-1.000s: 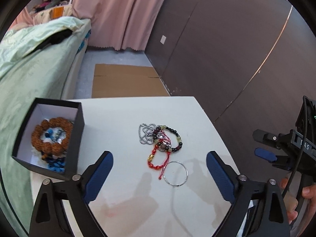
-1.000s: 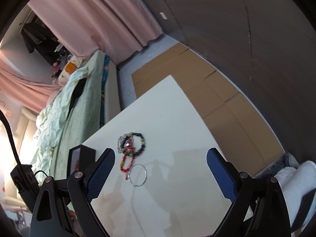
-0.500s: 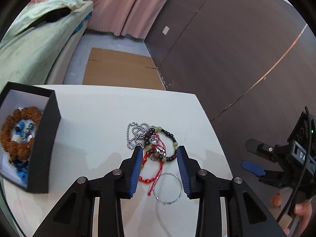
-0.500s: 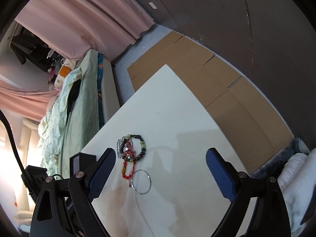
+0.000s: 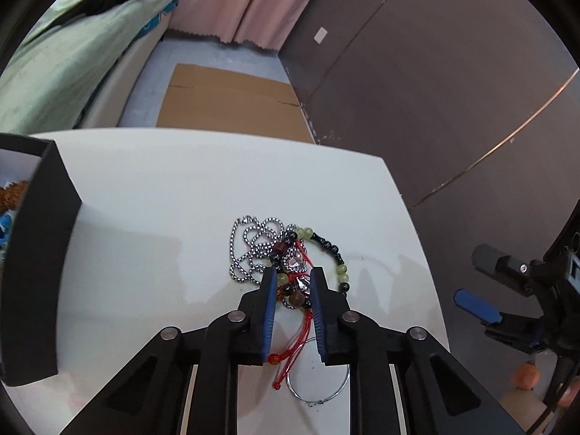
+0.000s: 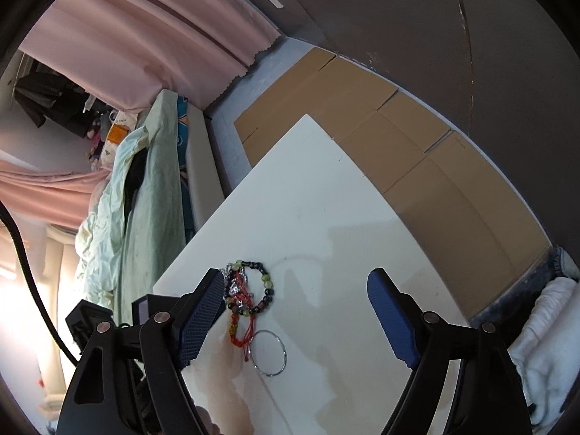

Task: Organize jewelry
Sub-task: 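Lower the left tool onto the black-and-green bead bracelet and close, then lift bead bracelet toward box with left tool while right tool grasps red string bracelet, then open left tool over the box while right tool drops red string bracelet inside, then move both open tools back over the silver hoop and chain, then close the left tool on the rim of the large silver hoop, then carry hoop into box and open left tool while right tool grasps silver chain pendant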

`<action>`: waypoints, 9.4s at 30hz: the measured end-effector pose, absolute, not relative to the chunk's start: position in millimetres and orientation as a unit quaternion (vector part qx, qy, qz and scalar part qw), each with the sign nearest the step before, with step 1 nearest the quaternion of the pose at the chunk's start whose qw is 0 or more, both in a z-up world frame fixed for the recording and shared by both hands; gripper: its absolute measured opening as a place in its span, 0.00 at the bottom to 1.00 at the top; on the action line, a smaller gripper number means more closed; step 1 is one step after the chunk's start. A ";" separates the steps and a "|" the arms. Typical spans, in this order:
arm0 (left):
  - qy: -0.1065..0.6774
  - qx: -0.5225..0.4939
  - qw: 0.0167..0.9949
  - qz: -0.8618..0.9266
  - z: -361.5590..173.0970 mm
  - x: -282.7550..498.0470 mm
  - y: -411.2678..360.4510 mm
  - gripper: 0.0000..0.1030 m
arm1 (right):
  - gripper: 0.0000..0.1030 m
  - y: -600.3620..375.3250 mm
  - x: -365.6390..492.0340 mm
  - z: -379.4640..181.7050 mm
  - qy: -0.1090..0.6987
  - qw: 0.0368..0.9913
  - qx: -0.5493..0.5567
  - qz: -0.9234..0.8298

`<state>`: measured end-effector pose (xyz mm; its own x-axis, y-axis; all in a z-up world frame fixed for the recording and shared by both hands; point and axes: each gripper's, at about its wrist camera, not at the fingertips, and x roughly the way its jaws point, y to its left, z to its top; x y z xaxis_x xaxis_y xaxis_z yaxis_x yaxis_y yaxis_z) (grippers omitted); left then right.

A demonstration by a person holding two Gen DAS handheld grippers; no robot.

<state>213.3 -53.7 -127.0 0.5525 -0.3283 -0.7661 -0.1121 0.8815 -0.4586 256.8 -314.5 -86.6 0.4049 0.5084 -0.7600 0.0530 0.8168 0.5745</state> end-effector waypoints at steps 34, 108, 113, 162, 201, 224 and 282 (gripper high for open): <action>0.377 -0.267 0.883 -0.084 -57.4 161.0 -37.2 0.07 | 0.80 -279.1 234.7 -88.5 0.545 0.799 0.182 0.176; 0.313 -0.367 0.873 0.078 -29.4 79.6 160.4 0.68 | 0.03 -73.7 168.0 -28.1 0.378 0.803 0.166 0.430; 0.308 -0.373 0.871 0.084 -29.1 76.4 169.4 0.68 | 0.03 -52.0 169.8 -42.9 0.410 0.796 0.146 0.420; 0.424 -0.195 0.882 -0.060 -62.9 137.8 -29.0 0.68 | 0.65 -279.1 197.1 -50.6 0.493 0.823 0.163 0.232; 0.485 0.017 0.873 -0.053 -133.1 169.3 -141.2 0.51 | 0.78 -349.7 211.1 -69.5 0.519 0.798 0.246 0.183; 0.442 -0.068 0.894 -0.029 -77.8 156.8 -66.7 0.50 | 0.78 -296.9 216.5 -76.6 0.524 0.805 0.198 0.197; 0.458 -0.230 0.857 0.059 -59.2 127.3 92.6 0.63 | 0.15 -153.4 246.3 -108.5 0.536 0.819 0.029 0.200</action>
